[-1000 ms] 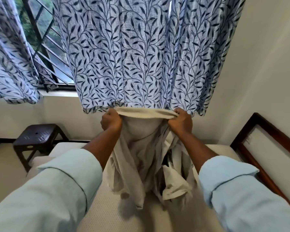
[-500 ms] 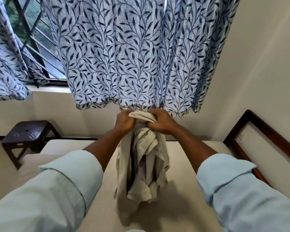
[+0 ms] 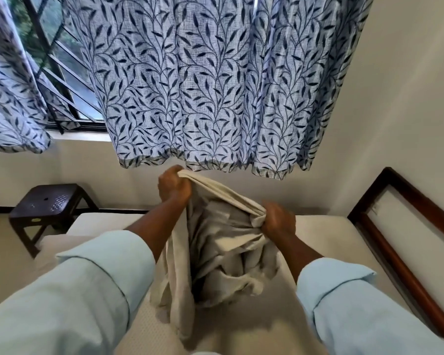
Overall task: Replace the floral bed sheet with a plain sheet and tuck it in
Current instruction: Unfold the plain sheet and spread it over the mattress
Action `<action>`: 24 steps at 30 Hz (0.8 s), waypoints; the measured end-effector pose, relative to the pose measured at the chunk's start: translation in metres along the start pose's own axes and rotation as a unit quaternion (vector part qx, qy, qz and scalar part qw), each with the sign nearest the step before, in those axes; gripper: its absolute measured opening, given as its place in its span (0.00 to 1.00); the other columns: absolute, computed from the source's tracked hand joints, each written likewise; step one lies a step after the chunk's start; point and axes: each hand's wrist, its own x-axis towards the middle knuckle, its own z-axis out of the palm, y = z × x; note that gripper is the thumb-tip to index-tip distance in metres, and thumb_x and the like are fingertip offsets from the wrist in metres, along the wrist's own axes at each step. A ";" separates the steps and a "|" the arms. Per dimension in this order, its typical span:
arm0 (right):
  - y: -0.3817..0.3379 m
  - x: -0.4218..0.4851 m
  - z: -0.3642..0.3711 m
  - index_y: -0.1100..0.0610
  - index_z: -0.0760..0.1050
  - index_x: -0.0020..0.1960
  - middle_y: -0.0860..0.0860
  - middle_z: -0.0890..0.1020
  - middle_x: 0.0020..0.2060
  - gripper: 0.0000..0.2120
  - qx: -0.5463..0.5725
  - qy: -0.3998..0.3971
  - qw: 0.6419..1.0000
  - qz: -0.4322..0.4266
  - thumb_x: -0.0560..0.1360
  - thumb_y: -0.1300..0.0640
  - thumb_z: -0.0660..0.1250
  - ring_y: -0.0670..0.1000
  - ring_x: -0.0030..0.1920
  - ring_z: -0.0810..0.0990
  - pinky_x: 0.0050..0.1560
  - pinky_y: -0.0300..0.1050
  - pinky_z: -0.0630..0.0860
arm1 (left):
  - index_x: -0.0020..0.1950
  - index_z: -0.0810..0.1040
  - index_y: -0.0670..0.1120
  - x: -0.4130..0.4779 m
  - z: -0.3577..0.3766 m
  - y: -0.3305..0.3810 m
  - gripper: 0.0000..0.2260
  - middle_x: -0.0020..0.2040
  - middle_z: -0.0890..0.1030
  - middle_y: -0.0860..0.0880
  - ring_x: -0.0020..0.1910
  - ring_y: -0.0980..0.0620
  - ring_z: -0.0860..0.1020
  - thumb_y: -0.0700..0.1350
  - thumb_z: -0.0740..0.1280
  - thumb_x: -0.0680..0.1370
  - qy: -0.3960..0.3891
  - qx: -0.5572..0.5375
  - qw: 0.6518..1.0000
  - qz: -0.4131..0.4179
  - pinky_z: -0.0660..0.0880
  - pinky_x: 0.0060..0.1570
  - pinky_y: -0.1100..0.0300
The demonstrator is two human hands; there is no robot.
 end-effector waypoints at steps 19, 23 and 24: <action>-0.017 0.016 -0.007 0.52 0.82 0.58 0.55 0.84 0.55 0.13 0.385 -0.070 0.918 0.069 0.78 0.54 0.62 0.56 0.56 0.81 0.60 0.55 0.77 | 0.51 0.85 0.43 -0.001 -0.005 -0.078 0.16 0.43 0.84 0.43 0.38 0.47 0.80 0.49 0.80 0.67 -0.292 0.000 0.947 -0.131 0.76 0.40 0.57; -0.015 0.016 -0.018 0.53 0.81 0.56 0.57 0.84 0.53 0.11 0.398 0.001 0.909 0.121 0.80 0.56 0.61 0.59 0.52 0.81 0.51 0.50 0.75 | 0.61 0.82 0.43 0.011 -0.004 -0.080 0.15 0.55 0.83 0.40 0.54 0.39 0.81 0.47 0.71 0.76 -0.095 0.000 0.981 -0.171 0.77 0.54 0.51; -0.012 0.018 -0.017 0.51 0.81 0.58 0.57 0.84 0.55 0.13 0.385 0.008 0.915 0.123 0.79 0.55 0.60 0.60 0.54 0.81 0.54 0.52 0.76 | 0.62 0.82 0.45 0.015 -0.007 -0.079 0.15 0.57 0.83 0.41 0.57 0.38 0.80 0.48 0.70 0.76 -0.050 0.004 0.982 -0.183 0.77 0.57 0.50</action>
